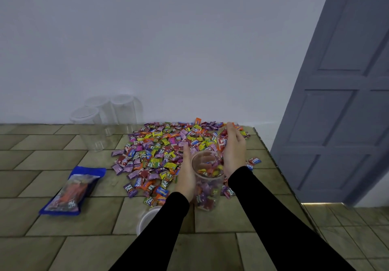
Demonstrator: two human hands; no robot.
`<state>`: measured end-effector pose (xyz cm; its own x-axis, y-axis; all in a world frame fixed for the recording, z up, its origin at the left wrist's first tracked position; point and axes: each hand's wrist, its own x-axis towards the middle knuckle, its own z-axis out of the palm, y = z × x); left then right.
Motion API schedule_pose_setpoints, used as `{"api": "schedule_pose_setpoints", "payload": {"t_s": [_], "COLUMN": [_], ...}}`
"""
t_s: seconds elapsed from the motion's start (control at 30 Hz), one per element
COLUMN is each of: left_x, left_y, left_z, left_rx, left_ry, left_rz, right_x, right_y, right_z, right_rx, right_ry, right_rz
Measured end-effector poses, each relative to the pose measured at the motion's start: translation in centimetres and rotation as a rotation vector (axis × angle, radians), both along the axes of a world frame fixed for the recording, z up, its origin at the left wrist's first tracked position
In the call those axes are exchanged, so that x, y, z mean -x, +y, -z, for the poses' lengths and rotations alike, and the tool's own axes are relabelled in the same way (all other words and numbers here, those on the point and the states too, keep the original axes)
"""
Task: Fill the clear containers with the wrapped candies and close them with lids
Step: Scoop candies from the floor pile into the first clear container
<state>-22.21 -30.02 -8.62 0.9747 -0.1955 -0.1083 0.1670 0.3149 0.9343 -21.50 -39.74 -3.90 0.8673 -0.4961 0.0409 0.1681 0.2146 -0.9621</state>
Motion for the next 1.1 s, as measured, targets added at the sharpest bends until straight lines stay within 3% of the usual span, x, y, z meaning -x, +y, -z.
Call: {"api": "schedule_pose_setpoints", "payload": {"t_s": [0.2,0.4,0.73,0.93,1.1], "left_x": [-0.7,-1.0,-1.2,-1.3,-1.1], "left_y": [-0.4,-0.6,-0.5,-0.5,-0.6], "left_z": [0.9,1.2,1.6,1.4,1.1], "left_rx": [0.081,0.144,0.140,0.143,0.148], "left_ry": [-0.001,0.045,0.005,-0.015,0.002], "left_rz": [-0.033,-0.020,-0.052,-0.076,-0.100], "right_x": [0.0,0.2,0.7,0.6,0.7], "right_y": [-0.4,-0.6,-0.1,-0.1,-0.1], "right_z": [-0.1,-0.1,-0.6,-0.4,-0.7], "right_rx": [-0.069,0.045,-0.006,0.149,0.107], "right_ry": [-0.119,-0.173,-0.154,-0.147,-0.144], "right_rz": [-0.118,-0.134,-0.166,-0.159,-0.150]}}
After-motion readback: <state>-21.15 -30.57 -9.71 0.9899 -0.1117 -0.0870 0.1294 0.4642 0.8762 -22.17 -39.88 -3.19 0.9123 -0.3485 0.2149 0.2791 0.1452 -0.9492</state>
